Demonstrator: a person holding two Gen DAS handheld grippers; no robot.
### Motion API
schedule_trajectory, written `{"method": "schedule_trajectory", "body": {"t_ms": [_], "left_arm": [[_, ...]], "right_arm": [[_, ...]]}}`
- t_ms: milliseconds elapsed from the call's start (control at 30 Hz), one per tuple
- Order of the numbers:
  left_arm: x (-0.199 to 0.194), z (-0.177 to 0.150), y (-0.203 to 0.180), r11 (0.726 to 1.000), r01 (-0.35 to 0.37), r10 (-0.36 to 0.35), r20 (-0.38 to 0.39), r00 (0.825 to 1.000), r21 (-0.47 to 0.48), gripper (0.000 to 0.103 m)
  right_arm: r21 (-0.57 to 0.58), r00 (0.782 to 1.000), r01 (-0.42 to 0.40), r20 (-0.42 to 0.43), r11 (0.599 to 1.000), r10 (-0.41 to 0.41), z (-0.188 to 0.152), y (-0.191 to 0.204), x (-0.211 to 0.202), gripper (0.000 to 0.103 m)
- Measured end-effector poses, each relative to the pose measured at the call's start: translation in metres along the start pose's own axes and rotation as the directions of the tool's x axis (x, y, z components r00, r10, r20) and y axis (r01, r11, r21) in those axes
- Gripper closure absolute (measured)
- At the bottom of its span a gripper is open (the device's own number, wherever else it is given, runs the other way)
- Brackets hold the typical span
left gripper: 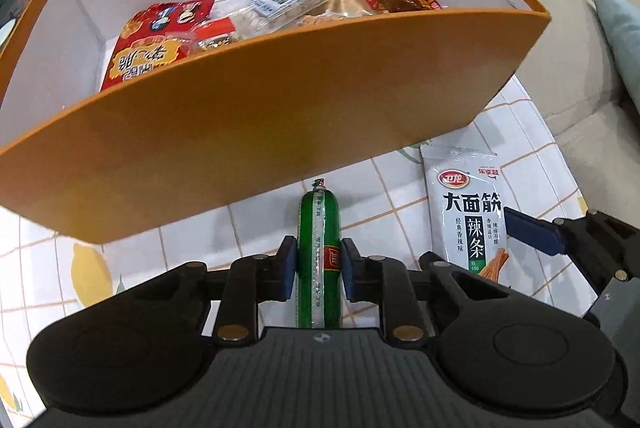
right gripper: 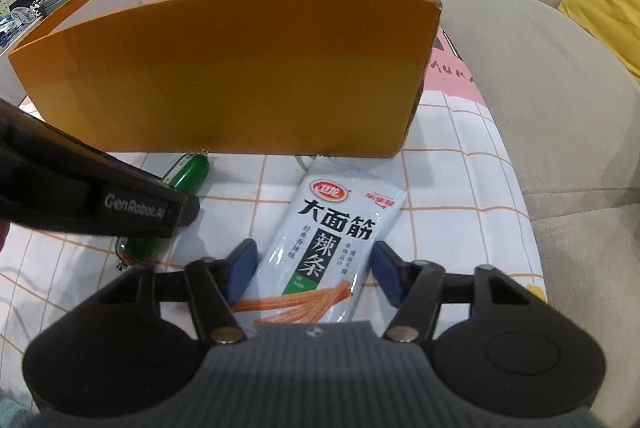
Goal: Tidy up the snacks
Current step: 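Grasp the green sausage with the left gripper while the right grasps the spicy-stick packet, then lift the sausage and packet and carry them over the orange box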
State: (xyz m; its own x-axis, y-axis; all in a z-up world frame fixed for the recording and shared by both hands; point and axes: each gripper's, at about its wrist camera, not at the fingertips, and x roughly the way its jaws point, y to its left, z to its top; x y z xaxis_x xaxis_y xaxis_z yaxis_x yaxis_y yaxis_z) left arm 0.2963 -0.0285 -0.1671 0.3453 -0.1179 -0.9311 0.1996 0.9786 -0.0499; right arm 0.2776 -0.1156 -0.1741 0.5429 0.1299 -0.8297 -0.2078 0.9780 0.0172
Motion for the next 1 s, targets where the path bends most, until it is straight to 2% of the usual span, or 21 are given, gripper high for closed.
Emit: {"method": "schedule_trajectory", "body": {"t_ms": [133, 233, 300, 467, 733, 1000], "left_arm": [[-0.002, -0.003, 0.001, 1.000, 0.000, -0.001, -0.004, 1.000, -0.028, 0.079], [-0.003, -0.004, 0.008, 0.996, 0.026, -0.028, -0.018, 0.999, -0.090, 0.079], [-0.006, -0.008, 0.010, 0.993, 0.019, -0.021, -0.021, 1.000, -0.116, 0.079], [-0.028, -0.019, 0.010, 0.987, 0.052, -0.053, 0.001, 0.999, -0.152, 0.079], [-0.084, -0.026, 0.004, 0.972, 0.115, -0.101, 0.079, 0.992, -0.206, 0.079], [-0.132, -0.033, -0.009, 0.968, 0.150, -0.117, 0.165, 0.979, -0.200, 0.079]], "right_arm": [[-0.004, 1.000, -0.022, -0.008, 1.000, 0.022, -0.002, -0.002, -0.003, 0.048], [0.020, 0.999, -0.048, -0.018, 0.999, 0.048, -0.003, -0.008, -0.005, 0.050], [0.045, 0.998, -0.065, -0.022, 0.997, 0.066, -0.004, -0.013, -0.009, 0.051], [0.072, 0.996, -0.090, -0.016, 0.993, 0.091, -0.008, -0.018, -0.023, 0.052], [0.068, 0.992, -0.117, 0.048, 0.991, 0.114, -0.007, -0.019, -0.068, 0.052], [0.057, 0.988, -0.117, 0.111, 0.991, 0.110, -0.011, -0.025, -0.114, 0.052]]}}
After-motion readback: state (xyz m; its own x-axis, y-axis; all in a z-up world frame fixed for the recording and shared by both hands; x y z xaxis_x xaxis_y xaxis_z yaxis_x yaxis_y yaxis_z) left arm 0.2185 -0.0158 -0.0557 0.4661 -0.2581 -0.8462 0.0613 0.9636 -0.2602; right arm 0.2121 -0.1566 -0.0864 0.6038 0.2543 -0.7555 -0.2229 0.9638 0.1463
